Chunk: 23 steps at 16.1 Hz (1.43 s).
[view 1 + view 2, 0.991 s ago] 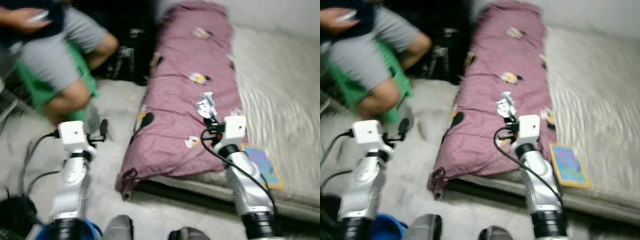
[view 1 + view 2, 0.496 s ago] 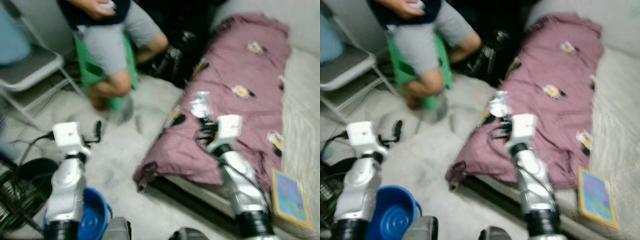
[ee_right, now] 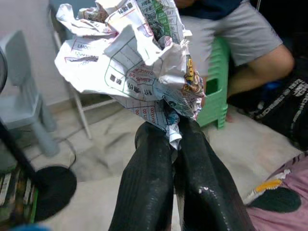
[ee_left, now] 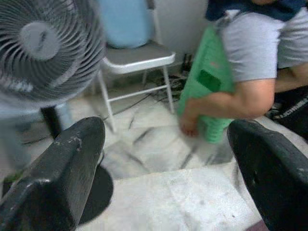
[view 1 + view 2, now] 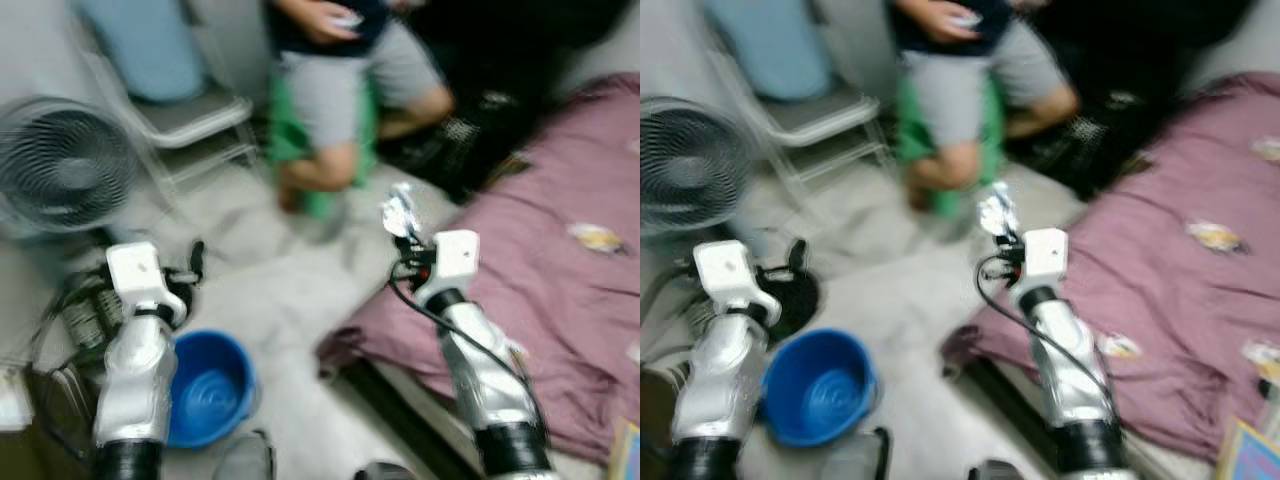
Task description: Clean up the room
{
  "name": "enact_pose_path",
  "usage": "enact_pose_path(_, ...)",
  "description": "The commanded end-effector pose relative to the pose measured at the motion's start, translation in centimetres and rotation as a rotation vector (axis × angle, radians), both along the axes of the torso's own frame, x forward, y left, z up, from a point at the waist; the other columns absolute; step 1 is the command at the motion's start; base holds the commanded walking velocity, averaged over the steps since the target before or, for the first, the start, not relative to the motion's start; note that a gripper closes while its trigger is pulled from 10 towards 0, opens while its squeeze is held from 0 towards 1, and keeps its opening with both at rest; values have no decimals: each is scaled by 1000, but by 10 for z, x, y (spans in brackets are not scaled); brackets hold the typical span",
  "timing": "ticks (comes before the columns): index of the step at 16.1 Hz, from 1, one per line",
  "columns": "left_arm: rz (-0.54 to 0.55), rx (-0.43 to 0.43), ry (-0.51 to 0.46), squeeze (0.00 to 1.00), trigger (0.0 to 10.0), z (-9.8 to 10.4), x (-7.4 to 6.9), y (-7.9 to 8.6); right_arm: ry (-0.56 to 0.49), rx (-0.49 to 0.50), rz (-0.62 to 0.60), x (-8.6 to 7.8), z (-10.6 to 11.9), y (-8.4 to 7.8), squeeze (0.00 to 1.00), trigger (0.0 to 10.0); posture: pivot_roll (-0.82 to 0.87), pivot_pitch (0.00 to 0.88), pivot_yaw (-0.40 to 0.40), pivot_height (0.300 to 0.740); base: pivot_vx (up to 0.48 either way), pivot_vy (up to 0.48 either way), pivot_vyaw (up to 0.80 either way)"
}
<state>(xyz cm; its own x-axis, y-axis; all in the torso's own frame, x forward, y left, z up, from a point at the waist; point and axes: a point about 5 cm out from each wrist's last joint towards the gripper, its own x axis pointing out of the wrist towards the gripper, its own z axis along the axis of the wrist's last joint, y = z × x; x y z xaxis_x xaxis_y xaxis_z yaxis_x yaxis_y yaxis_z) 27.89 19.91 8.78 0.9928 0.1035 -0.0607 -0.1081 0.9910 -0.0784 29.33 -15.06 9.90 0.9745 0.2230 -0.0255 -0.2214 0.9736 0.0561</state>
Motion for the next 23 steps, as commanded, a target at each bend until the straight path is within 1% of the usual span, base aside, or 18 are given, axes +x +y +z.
enact_pose_path(1, -4, 10, 9, 0, 10000, -1, -1, 0, -6, 4, -13, 0, 1, -1, 0, 10000, -9, 96, -53, 740, 0, 0, 800)
enact_pose_path(7, 5, 0, 13, 0, 10000, -2, -1, 0, -7, 3, -10, 1, 2, -1, 0, 10000, -6, 101, -55, 740, 0, 0, 800)
enact_pose_path(9, -19, -7, 19, 0, 10000, -3, -2, -5, -7, 4, -11, 1, 1, -1, 0, 10000, -6, 101, -54, 740, 0, 0, 800)
enact_pose_path(11, -16, -4, 19, 0, 10000, -3, -2, -3, -8, 6, -14, 1, 1, -1, 0, 10000, -7, 101, -51, 740, 0, 0, 800)
enact_pose_path(13, -41, -16, 39, 0, 10000, -6, -4, -3, -9, 5, -18, 1, 2, -1, 0, 10000, -7, 101, -51, 740, 0, 0, 800)
enact_pose_path(14, -66, -4, 46, 0, 10000, -7, -7, -3, -9, 4, -25, 1, 2, -3, 0, 10000, -5, 98, -51, 740, 0, 0, 800)
enact_pose_path(16, -60, 44, 39, 0, 10000, -7, -11, 0, -11, 2, -40, 0, 2, -5, 0, 10000, -3, 96, -52, 740, 0, 0, 800)
enact_pose_path(17, -25, 68, 40, 0, 10000, -8, -12, 3, -10, 0, -49, -1, 2, -7, 0, 10000, -2, 96, -54, 740, 0, 0, 800)
enact_pose_path(18, 3, 70, 49, 0, 10000, -10, -14, 7, -11, 1, -71, -2, 2, -10, 0, 10000, 1, 94, -57, 740, 0, 0, 800)
enact_pose_path(19, 7, 69, 51, 0, 10000, -11, -15, 10, -7, 4, -99, -4, 2, -15, 0, 10000, 3, 91, -62, 740, 0, 0, 800)
enact_pose_path(21, -33, 71, 46, 0, 10000, -11, -18, 11, -2, 7, -131, -8, 1, -23, 0, 10000, 2, 88, -65, 740, 0, 0, 800)
enact_pose_path(22, -46, 70, 47, 0, 10000, -12, -19, 10, -2, 10, -137, -9, 1, -25, 0, 10000, 2, 88, -65, 740, 0, 0, 800)
enact_pose_path(23, -78, 42, 60, 0, 10000, -14, -21, 8, 8, 20, -165, -11, 0, -29, 0, 10000, -1, 86, -65, 740, 0, 0, 0)
